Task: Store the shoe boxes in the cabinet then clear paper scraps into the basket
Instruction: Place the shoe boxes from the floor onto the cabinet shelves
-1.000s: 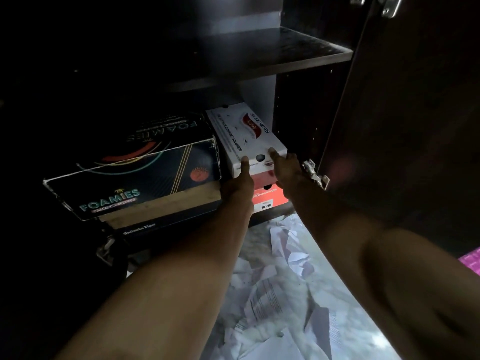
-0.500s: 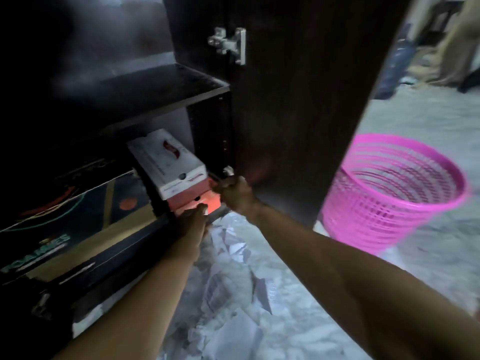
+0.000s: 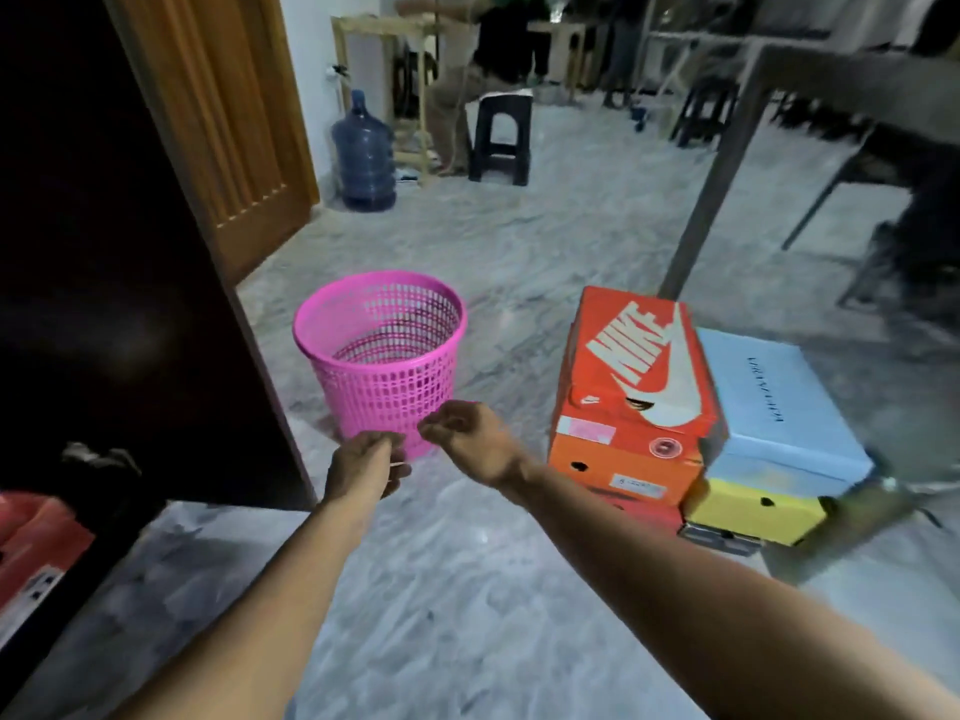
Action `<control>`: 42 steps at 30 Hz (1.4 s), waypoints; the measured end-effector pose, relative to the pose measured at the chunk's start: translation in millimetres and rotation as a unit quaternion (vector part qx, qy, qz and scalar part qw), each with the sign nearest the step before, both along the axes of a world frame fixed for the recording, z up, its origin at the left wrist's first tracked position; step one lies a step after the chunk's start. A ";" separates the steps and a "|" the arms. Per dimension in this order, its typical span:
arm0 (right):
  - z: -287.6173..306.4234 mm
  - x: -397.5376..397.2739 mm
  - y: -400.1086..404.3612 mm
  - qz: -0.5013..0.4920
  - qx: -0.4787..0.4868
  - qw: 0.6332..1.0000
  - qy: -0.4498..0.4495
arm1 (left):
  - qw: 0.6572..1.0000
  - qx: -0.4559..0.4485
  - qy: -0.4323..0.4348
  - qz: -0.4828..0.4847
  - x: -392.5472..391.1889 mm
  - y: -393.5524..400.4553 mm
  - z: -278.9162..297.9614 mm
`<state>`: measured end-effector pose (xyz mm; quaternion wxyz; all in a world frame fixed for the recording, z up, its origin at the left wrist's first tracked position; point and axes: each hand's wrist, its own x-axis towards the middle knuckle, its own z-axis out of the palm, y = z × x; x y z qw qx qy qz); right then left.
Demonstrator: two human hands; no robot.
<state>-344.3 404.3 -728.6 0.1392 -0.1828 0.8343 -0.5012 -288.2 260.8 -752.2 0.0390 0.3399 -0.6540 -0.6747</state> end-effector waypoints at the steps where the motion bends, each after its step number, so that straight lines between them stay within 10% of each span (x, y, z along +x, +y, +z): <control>1: -0.9 -5.7 20.6 -0.041 0.001 0.999 0.003 | 1.000 -0.007 0.003 -0.026 -8.5 15.6 0.2; 12: -16.1 -85.8 253.2 -0.514 0.020 0.857 -0.006 | 0.978 -0.023 -0.010 -0.205 -138.5 185.6 1.1; 22: -56.8 -85.2 247.3 -0.480 0.006 0.874 -0.077 | 0.992 -0.043 -0.032 -0.113 -158.7 204.0 -38.4; 26: -60.8 -72.2 222.2 -0.456 -0.026 0.883 -0.111 | 0.991 0.109 -0.077 0.012 -144.5 200.5 -63.5; 42: -35.0 -52.1 234.6 -0.445 -0.220 0.844 -0.204 | 0.967 0.251 0.025 -0.035 -38.7 140.8 -48.9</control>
